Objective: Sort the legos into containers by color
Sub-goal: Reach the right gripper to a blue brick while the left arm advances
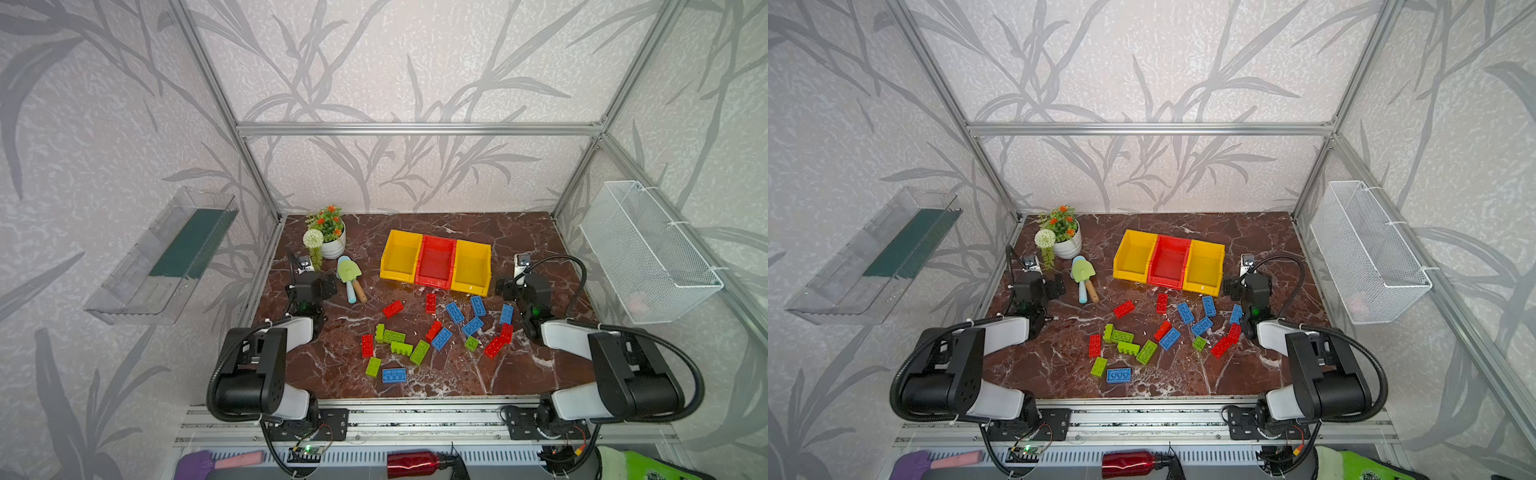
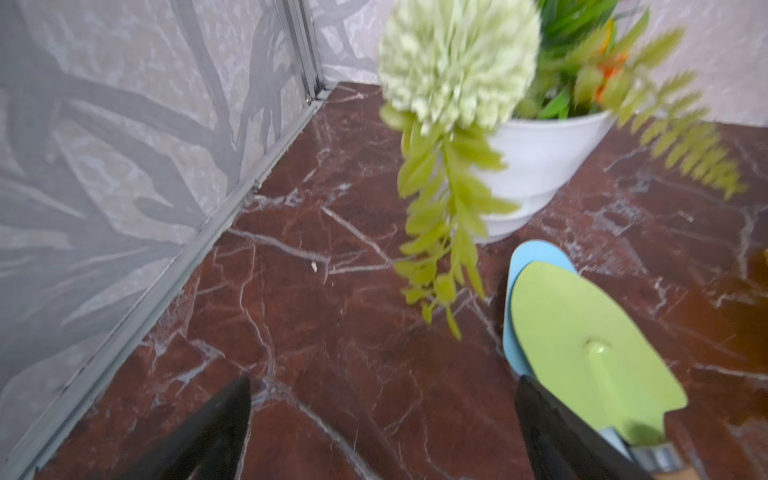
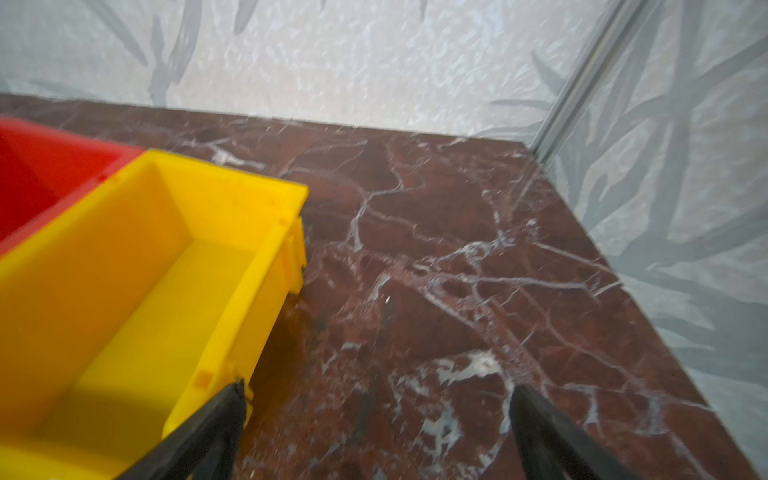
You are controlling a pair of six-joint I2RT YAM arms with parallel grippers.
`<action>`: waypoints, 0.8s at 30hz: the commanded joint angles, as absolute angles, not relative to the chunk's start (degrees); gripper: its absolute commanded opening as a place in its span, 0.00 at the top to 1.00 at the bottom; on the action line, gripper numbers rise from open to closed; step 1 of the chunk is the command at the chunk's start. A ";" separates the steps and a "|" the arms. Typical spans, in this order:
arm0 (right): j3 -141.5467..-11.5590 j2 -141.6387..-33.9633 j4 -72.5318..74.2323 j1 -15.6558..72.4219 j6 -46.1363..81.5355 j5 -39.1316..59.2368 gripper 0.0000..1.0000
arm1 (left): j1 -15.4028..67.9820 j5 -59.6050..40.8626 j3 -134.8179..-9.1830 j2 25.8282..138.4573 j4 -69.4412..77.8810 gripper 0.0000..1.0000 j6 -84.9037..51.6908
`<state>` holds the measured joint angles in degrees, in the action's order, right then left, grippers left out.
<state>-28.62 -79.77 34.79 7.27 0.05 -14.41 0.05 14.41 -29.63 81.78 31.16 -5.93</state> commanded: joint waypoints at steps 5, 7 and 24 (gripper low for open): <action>-43.36 -72.01 -5.28 7.89 16.41 -19.01 0.01 | 4.89 15.56 -32.92 72.43 16.84 0.01 -8.44; -44.64 -69.95 -10.81 8.07 16.84 -14.36 0.01 | 9.14 16.33 -32.70 69.60 15.54 0.01 -8.10; -39.48 -67.83 -18.91 24.50 20.36 -6.89 0.25 | 36.87 7.76 -27.24 45.41 4.26 0.01 -16.41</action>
